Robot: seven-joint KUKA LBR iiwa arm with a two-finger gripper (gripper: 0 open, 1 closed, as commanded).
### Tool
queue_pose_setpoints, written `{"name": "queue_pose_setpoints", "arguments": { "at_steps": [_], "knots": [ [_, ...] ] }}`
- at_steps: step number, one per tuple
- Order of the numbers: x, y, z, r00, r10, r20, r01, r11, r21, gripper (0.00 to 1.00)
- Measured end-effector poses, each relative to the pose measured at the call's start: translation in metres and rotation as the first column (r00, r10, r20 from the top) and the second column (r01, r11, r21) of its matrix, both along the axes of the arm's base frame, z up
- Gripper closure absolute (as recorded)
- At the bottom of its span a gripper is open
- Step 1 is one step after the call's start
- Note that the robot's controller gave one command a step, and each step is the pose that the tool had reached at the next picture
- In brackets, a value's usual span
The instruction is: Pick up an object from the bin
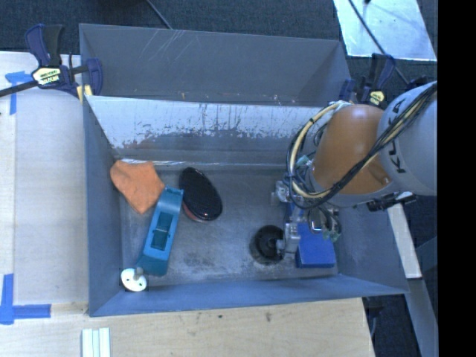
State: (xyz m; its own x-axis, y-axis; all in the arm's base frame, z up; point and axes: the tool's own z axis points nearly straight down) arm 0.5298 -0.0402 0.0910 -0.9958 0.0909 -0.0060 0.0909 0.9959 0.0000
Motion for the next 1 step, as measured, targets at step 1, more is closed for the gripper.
{"name": "queue_pose_setpoints", "arguments": {
  "at_steps": [1],
  "knots": [
    [0.0041, -0.0033, -0.0217, 0.973, 0.231, -0.008, -0.231, 0.973, 0.003, 0.00]
  ]
}}
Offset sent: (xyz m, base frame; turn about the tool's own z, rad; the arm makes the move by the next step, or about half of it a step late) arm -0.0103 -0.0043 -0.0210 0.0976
